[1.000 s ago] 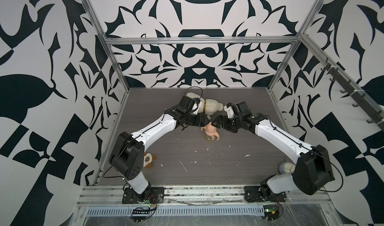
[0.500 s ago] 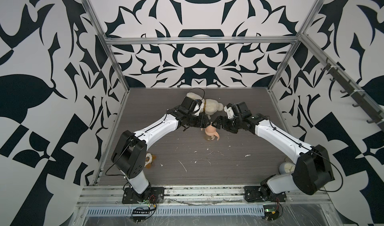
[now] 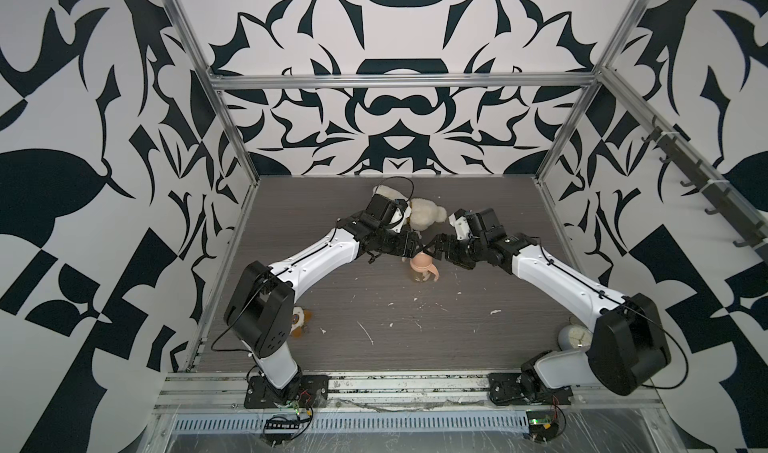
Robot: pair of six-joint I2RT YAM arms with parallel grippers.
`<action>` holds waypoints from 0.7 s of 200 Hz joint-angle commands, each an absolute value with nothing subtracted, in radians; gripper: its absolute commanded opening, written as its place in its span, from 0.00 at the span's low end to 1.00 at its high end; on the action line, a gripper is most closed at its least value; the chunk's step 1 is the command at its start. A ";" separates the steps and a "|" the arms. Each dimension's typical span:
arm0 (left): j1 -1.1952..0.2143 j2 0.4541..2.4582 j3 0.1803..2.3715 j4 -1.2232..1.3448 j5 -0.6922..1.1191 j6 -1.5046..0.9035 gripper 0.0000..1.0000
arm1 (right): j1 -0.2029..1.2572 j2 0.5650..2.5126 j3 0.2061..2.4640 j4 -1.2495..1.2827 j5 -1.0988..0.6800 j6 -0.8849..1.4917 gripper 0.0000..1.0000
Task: Assemble the baby bottles
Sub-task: Close the lid on the baby bottle.
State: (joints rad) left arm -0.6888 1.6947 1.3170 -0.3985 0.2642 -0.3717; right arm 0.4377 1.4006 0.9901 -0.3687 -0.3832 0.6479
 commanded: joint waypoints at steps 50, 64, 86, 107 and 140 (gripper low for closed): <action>-0.704 1.730 1.328 -0.527 0.224 -0.332 0.74 | 0.427 1.375 0.891 -0.375 -0.353 0.669 0.88; -0.706 1.733 1.330 -0.533 0.220 -0.331 0.74 | 0.424 1.376 0.880 -0.368 -0.356 0.669 0.88; -0.706 1.738 1.335 -0.546 0.209 -0.331 0.74 | 0.418 1.381 0.856 -0.343 -0.360 0.673 0.88; -0.707 1.744 1.342 -0.556 0.200 -0.331 0.74 | 0.414 1.398 0.847 -0.322 -0.370 0.673 0.88; -0.713 1.753 1.360 -0.573 0.187 -0.333 0.74 | 0.413 1.400 0.844 -0.318 -0.374 0.669 0.87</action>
State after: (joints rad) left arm -0.7006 1.7088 1.3563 -0.4553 0.2279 -0.3580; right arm 0.4183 1.3689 0.8860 -0.2184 -0.4316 0.6819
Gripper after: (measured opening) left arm 0.740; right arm 0.875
